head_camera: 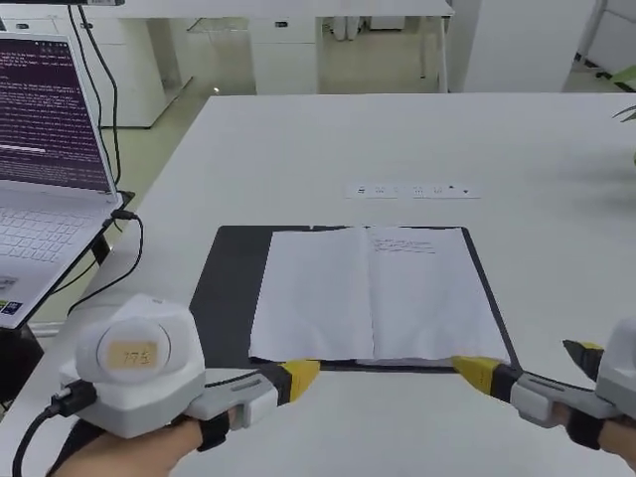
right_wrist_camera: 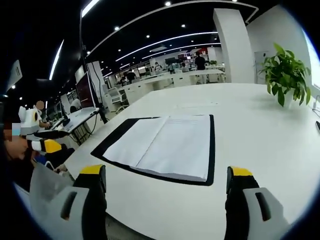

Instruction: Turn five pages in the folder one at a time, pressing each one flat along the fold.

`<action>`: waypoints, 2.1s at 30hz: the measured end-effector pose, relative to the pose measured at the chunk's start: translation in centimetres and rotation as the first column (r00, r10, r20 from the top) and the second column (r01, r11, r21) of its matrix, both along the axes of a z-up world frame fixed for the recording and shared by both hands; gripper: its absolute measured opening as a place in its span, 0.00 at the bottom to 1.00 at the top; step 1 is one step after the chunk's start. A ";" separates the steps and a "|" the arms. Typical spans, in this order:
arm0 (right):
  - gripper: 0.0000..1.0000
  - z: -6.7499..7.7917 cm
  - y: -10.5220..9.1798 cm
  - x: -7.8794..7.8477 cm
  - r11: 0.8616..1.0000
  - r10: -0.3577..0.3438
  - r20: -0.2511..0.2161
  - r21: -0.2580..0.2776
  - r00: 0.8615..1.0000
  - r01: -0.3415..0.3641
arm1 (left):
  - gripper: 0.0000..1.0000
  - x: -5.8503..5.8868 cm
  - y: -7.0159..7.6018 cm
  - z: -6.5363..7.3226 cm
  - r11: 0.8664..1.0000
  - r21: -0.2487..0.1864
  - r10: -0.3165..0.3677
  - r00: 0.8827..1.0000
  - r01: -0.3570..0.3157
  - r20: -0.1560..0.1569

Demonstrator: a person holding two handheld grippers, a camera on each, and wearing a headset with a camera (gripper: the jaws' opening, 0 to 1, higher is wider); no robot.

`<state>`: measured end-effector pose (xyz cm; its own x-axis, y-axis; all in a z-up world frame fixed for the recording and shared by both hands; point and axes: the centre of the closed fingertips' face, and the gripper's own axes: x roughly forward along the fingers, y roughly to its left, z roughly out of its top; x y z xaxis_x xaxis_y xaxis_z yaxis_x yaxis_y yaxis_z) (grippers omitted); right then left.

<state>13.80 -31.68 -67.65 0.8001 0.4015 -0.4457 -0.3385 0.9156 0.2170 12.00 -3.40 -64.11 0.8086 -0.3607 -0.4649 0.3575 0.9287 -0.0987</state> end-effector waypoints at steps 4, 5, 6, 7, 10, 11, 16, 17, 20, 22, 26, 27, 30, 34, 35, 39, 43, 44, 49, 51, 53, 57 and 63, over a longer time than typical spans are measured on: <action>1.00 0.2 -0.2 0.0 1.000 -0.003 0.009 0.000 1.000 0.003 | 0.99 -0.1 0.3 0.1 1.000 0.017 -0.002 1.000 0.002 0.003; 1.00 0.3 -0.3 0.0 1.000 -0.004 0.012 0.000 1.000 0.004 | 0.99 -0.1 0.4 0.0 1.000 0.021 -0.002 1.000 0.002 0.003; 1.00 0.3 -0.3 0.0 1.000 -0.007 0.012 0.000 1.000 0.007 | 0.99 0.0 0.5 0.0 1.000 0.022 0.000 1.000 0.000 0.001; 1.00 0.4 -0.3 0.0 1.000 -0.007 0.013 0.002 1.000 0.007 | 0.99 0.1 0.5 0.1 1.000 0.021 -0.001 1.000 0.001 0.002; 1.00 0.5 -0.3 0.0 1.000 -0.008 0.015 0.005 1.000 0.008 | 0.99 0.4 0.6 0.0 0.999 0.034 -0.006 1.000 0.006 0.003; 1.00 0.4 -0.2 0.0 1.000 -0.007 0.015 0.005 1.000 0.007 | 0.99 0.5 0.5 0.0 0.999 0.037 -0.007 1.000 0.007 0.005; 1.00 0.5 -0.1 -0.1 1.000 -0.010 0.019 0.007 1.000 0.010 | 0.99 1.3 0.0 -0.7 0.998 0.055 -0.025 1.000 0.025 -0.006; 1.00 0.6 0.0 -0.2 1.000 -0.010 0.022 0.008 1.000 0.010 | 0.99 1.4 -0.3 -1.0 0.997 0.062 -0.035 0.999 0.036 -0.016; 1.00 0.7 0.0 -0.3 1.000 -0.015 0.027 0.010 1.000 0.015 | 0.99 2.0 -1.3 -1.2 0.995 0.071 -0.065 0.998 0.066 -0.017; 1.00 0.8 0.2 -0.4 1.000 -0.020 0.031 0.008 0.999 0.020 | 0.99 2.4 -2.2 -1.4 0.992 0.079 -0.093 0.996 0.094 -0.015; 1.00 1.1 0.5 -0.7 1.000 -0.012 0.045 -0.009 0.999 0.013 | 0.99 3.1 -4.3 -1.9 0.982 0.101 -0.157 0.987 0.158 -0.020; 1.00 1.1 0.6 -0.7 1.000 -0.011 0.045 -0.008 0.999 0.011 | 0.99 3.2 -4.7 -2.0 0.980 0.102 -0.167 0.986 0.168 -0.022; 1.00 1.2 0.9 -0.9 1.000 -0.003 0.056 -0.022 0.998 0.004 | 0.99 3.9 -6.1 -2.3 0.972 0.113 -0.207 0.978 0.207 -0.017; 1.00 1.2 1.2 -1.2 0.999 0.017 0.061 -0.050 0.998 -0.014 | 0.94 4.9 -7.7 -2.6 0.958 0.136 -0.252 0.968 0.252 -0.015; 1.00 1.3 1.2 -1.2 0.999 0.017 0.065 -0.053 0.998 -0.014 | 0.94 5.1 -8.0 -2.7 0.957 0.137 -0.257 0.966 0.257 -0.016; 1.00 1.5 1.1 -1.3 0.999 0.011 0.072 -0.054 0.997 -0.007 | 0.90 5.8 -9.4 -2.9 0.944 0.151 -0.294 0.956 0.293 -0.017; 1.00 1.5 1.1 -1.4 0.998 0.003 0.079 -0.058 0.997 0.002 | 0.87 6.5 -10.8 -3.1 0.931 0.163 -0.328 0.945 0.326 -0.013; 1.00 1.5 1.1 -1.4 0.998 0.002 0.080 -0.059 0.997 0.003 | 0.86 6.8 -11.3 -3.3 0.928 0.165 -0.336 0.942 0.333 -0.014; 1.00 1.7 1.1 -1.3 0.998 -0.005 0.085 -0.062 0.996 0.010 | 0.85 7.4 -13.0 -4.0 0.914 0.175 -0.369 0.929 0.367 -0.022; 1.00 1.7 1.2 -1.3 0.998 -0.004 0.084 -0.063 0.996 0.009 | 0.83 7.5 -13.6 -4.4 0.906 0.184 -0.383 0.923 0.381 -0.028; 1.00 1.7 1.1 -1.3 0.998 -0.006 0.085 -0.063 0.996 0.011 | 0.83 7.7 -14.2 -4.6 0.904 0.180 -0.389 0.921 0.387 -0.029; 1.00 2.0 0.9 -1.2 0.998 -0.013 0.090 -0.057 0.996 0.018 | 0.81 8.0 -15.2 -5.2 0.898 0.183 -0.401 0.915 0.401 -0.037; 1.00 2.1 0.9 -1.3 0.999 -0.013 0.095 -0.051 0.995 0.018 | 0.77 8.3 -16.5 -5.8 0.890 0.185 -0.417 0.908 0.417 -0.040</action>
